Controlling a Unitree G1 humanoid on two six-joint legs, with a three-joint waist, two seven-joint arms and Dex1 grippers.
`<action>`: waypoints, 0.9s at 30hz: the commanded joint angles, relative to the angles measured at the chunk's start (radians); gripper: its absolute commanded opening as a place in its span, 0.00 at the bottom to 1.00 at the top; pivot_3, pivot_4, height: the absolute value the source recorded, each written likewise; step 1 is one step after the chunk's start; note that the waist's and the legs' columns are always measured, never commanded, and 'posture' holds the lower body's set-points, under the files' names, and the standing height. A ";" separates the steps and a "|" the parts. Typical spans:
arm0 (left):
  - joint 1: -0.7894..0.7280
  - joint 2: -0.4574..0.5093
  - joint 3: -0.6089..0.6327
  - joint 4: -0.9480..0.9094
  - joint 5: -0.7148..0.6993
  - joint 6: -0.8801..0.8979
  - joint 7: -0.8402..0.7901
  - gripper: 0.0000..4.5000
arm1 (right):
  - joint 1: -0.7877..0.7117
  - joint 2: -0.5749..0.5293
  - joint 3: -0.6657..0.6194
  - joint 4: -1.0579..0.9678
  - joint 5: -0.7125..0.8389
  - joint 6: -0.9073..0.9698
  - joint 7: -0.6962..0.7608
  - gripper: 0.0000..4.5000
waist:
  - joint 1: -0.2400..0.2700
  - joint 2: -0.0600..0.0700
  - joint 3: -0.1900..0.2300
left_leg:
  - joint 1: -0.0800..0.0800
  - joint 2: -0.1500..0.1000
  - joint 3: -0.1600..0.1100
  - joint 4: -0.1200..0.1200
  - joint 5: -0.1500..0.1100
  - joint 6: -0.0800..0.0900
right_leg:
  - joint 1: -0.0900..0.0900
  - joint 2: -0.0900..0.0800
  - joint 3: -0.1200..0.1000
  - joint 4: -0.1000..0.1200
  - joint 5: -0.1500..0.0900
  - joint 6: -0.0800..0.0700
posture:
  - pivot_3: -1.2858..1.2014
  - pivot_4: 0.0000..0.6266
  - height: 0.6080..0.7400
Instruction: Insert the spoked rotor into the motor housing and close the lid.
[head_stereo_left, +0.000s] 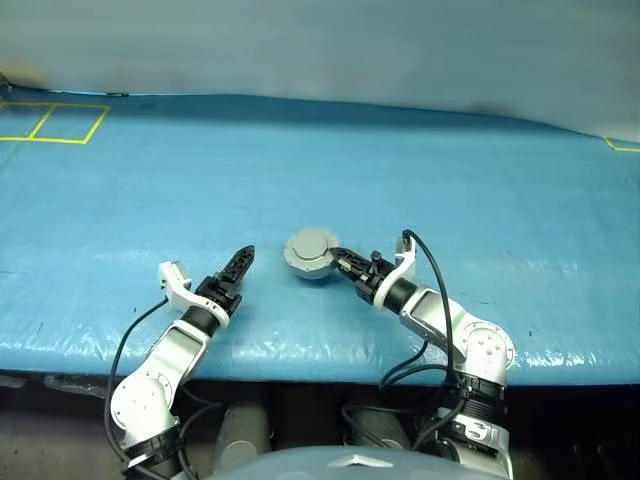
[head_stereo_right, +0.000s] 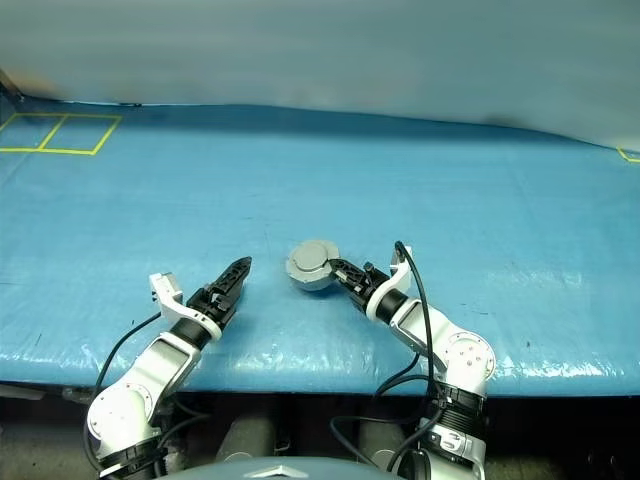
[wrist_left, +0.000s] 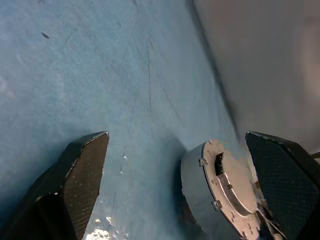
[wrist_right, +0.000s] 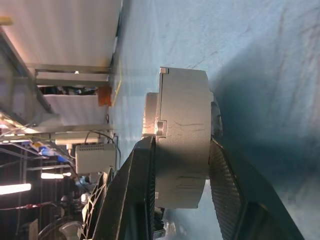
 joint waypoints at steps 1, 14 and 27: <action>0.016 -0.043 -0.046 -0.047 -0.155 -0.006 -0.012 1.00 | -0.021 0.101 0.085 -0.051 0.107 -0.043 -0.001 0.25 | -0.001 0.000 0.000 | 0.000 0.000 0.000 0.000 0.000 0.000 | 0.000 0.000 0.000 0.000 0.000 0.000 | 0.52 0.24 1.00; 0.056 -0.054 -0.180 -0.009 -0.339 -0.135 0.019 1.00 | -0.014 0.054 0.277 -0.105 0.260 -0.136 -0.069 0.25 | 0.000 0.000 0.000 | 0.000 0.000 0.000 0.001 0.000 0.000 | 0.000 0.001 0.001 0.000 0.000 0.000 | 0.52 0.24 1.00; 0.033 -0.049 -0.234 0.031 -0.437 -0.244 0.036 0.87 | 0.041 -0.014 0.393 -0.153 0.339 -0.225 -0.108 0.25 | 0.000 0.000 0.000 | 0.000 0.000 0.000 0.002 0.000 0.000 | 0.001 0.001 0.001 0.000 0.000 0.001 | 0.52 0.24 1.00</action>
